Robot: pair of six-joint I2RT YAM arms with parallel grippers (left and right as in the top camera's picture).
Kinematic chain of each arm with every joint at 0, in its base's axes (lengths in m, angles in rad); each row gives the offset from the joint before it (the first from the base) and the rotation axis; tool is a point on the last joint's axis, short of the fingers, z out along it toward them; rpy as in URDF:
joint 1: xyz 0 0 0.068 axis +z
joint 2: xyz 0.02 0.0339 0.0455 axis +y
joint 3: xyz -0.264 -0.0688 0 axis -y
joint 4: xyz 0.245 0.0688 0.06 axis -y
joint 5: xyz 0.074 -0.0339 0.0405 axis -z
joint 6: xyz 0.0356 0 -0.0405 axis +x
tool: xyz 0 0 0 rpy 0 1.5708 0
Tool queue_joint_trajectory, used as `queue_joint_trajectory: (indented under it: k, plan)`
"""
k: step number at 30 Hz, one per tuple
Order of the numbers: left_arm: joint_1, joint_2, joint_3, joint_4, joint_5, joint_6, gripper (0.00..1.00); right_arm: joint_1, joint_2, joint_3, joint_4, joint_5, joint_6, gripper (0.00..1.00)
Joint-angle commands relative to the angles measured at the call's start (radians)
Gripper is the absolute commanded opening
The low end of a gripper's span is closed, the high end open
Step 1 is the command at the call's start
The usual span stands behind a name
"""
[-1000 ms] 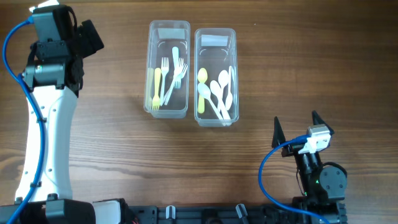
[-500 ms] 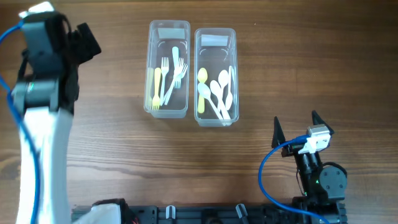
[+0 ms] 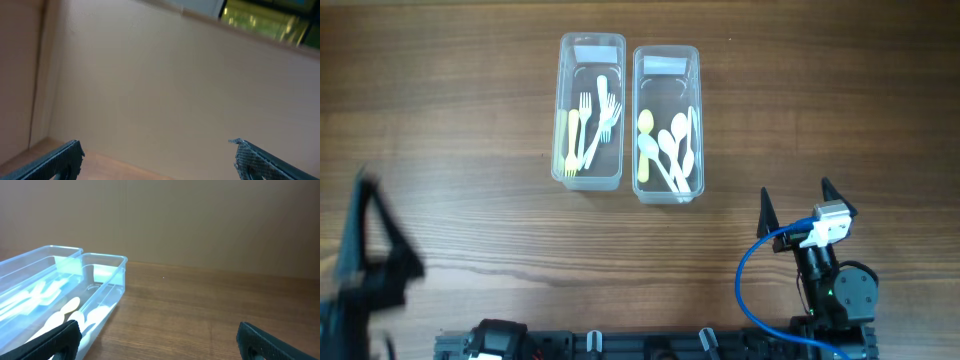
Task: Pack container
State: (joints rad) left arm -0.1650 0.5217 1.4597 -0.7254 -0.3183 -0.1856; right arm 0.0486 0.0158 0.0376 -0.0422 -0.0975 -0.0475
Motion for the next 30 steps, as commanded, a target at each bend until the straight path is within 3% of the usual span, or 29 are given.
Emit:
queue_joint_trajectory:
  k: [1,5,8,12,18,30]
  plan:
    - [-0.008,-0.154,-0.028,-0.046,-0.039,-0.002,1.00,-0.005,-0.012,-0.013,0.008,-0.015,-0.005,1.00]
    - [-0.007,-0.284,-0.153,-0.079,-0.037,-0.006,1.00,-0.005,-0.012,-0.013,0.008,-0.015,-0.005,1.00]
    - [-0.007,-0.369,-0.354,-0.057,-0.037,-0.040,1.00,-0.005,-0.012,-0.013,0.008,-0.015,-0.005,1.00]
    - [-0.005,-0.402,-0.601,0.034,-0.003,-0.114,1.00,-0.005,-0.012,-0.013,0.008,-0.015,-0.005,1.00]
    - [0.044,-0.465,-0.915,0.205,0.117,-0.118,1.00,-0.005,-0.012,-0.013,0.008,-0.015,-0.005,1.00]
    - [0.061,-0.518,-1.216,0.328,0.240,-0.118,1.00,-0.005,-0.012,-0.013,0.008,-0.015,-0.005,1.00]
